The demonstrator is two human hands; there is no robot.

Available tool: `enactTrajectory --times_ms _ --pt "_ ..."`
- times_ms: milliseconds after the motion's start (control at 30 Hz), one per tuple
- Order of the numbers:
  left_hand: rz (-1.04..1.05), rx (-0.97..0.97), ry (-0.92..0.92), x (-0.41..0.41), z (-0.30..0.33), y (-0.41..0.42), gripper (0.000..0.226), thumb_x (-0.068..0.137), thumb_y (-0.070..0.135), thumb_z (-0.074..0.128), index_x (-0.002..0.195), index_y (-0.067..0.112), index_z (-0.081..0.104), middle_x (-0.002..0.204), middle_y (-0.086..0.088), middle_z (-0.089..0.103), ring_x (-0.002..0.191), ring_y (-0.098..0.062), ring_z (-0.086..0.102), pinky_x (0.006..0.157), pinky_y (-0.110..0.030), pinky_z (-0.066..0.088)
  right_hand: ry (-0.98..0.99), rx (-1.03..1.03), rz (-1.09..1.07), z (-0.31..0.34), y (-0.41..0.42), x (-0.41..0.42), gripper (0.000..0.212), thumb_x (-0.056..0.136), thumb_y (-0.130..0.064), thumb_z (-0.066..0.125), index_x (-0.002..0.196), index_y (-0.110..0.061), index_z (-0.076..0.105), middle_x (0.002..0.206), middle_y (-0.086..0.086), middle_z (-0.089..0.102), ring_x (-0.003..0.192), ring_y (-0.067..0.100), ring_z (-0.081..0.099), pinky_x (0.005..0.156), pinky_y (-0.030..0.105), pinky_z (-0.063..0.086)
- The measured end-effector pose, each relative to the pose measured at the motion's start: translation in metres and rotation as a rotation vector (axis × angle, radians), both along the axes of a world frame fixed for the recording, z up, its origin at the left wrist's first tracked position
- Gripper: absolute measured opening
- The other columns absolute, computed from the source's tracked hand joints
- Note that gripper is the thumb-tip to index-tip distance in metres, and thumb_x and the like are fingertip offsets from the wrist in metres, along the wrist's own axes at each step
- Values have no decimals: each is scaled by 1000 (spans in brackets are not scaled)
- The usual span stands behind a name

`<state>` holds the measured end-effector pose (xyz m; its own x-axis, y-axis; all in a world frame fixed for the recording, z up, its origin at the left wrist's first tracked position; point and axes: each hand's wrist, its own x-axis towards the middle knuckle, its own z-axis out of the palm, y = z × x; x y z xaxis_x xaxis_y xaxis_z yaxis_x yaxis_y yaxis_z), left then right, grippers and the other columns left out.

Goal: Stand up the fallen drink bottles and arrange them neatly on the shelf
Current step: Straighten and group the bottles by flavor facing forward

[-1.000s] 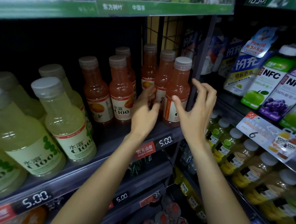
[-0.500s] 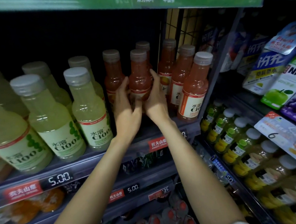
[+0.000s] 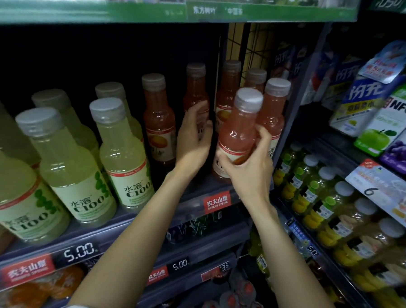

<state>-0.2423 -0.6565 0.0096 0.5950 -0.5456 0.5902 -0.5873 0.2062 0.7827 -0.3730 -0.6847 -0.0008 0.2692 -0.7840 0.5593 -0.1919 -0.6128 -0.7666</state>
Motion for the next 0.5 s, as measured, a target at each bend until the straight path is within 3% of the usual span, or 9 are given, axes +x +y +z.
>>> enactTrajectory --times_ms 67,200,267,333,433,500 --pt "-39 18 -60 0 11 -17 43 96 3 50 138 10 43 137 -4 49 118 -7 50 99 -16 42 -20 4 -42 0 8 -9 81 65 -33 81 129 -20 31 113 -3 57 97 17 62 82 28 50" --pt "-37 150 -233 8 17 -50 55 95 9 55 146 12 33 137 -13 48 124 -18 48 96 -21 38 -48 95 -157 -11 18 -26 92 61 -31 86 131 -3 34 107 -5 45 97 11 51 87 20 41" --pt "29 229 -305 10 19 -63 60 95 12 56 148 11 28 126 -16 54 116 -22 52 94 -25 41 -91 98 -169 -19 18 -34 81 59 -23 89 123 1 45 104 -5 49 96 5 50 86 6 37" --pt "66 292 -342 11 25 -75 50 96 10 54 141 5 35 112 -12 61 103 -21 60 87 -28 48 -117 100 -146 -25 16 -40 65 59 -22 89 112 -1 57 101 -3 59 93 6 57 84 0 38" --pt "46 424 -389 14 33 -87 30 96 3 50 126 2 46 101 -14 66 90 -26 66 78 -33 53 -94 88 -119 -29 12 -46 61 61 -26 88 110 -1 61 106 5 65 100 15 61 93 20 47" --pt "34 471 -409 16 33 -90 32 95 2 50 127 3 45 105 -17 65 94 -29 66 82 -37 54 -98 83 -105 -27 12 -47 71 61 -26 88 118 1 56 114 10 63 107 18 59 98 24 45"
